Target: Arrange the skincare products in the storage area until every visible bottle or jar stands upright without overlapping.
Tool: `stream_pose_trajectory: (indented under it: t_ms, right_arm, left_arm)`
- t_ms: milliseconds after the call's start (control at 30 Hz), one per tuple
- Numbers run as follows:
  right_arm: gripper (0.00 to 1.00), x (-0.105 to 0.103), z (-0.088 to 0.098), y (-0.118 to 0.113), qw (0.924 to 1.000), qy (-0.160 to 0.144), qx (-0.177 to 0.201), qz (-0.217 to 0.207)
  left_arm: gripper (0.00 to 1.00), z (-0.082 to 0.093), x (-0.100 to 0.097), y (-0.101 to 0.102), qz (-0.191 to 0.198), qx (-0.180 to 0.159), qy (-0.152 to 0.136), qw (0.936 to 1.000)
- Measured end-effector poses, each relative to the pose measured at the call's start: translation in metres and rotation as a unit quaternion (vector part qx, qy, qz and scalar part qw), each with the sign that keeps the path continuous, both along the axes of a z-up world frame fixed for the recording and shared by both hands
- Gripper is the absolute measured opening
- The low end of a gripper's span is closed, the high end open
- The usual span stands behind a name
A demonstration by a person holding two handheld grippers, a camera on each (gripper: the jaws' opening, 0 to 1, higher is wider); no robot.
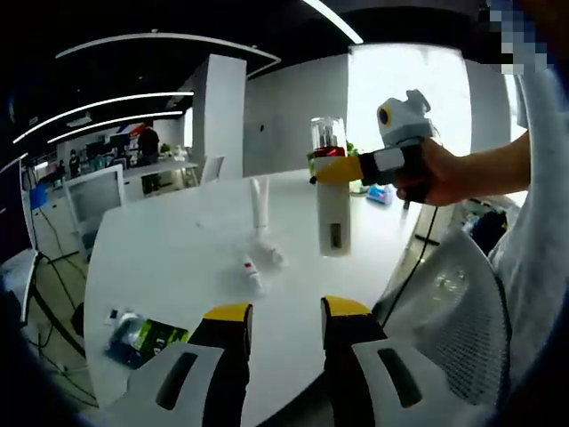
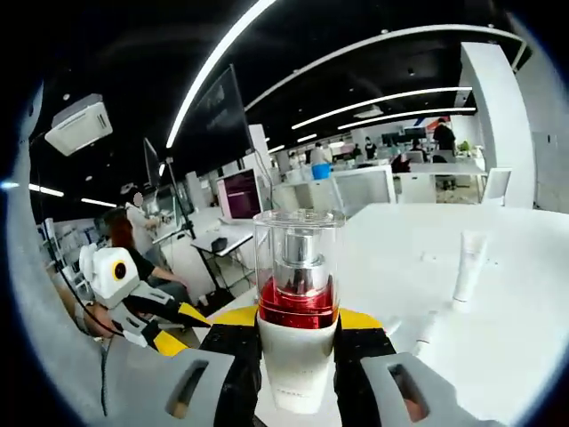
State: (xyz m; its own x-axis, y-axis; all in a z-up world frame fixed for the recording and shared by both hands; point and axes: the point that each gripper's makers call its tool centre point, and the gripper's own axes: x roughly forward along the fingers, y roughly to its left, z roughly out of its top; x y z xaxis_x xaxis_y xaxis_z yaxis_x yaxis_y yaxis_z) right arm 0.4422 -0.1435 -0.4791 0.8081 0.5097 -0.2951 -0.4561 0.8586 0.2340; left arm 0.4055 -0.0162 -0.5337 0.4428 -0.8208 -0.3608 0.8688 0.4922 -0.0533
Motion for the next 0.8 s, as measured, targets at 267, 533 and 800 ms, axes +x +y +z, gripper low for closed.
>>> stream_pose_trajectory:
  t_ms: [267, 533, 800]
  right_arm:
    - [0.25, 0.0, 0.003, -0.009, 0.9997, -0.012, -0.002, -0.022]
    - [0.25, -0.004, 0.005, -0.03, 0.9988, -0.018, -0.008, -0.045]
    - [0.25, 0.002, -0.007, -0.055, 0.9977, -0.006, -0.01, -0.067]
  left_arm:
    - [0.29, -0.006, 0.001, 0.001, 0.001, 0.011, 0.008, 0.9999]
    - [0.32, -0.007, -0.002, -0.002, -0.008, 0.016, 0.001, 0.9998]
    - [0.33, -0.01, 0.006, 0.006, 0.018, 0.033, -0.014, 0.9992]
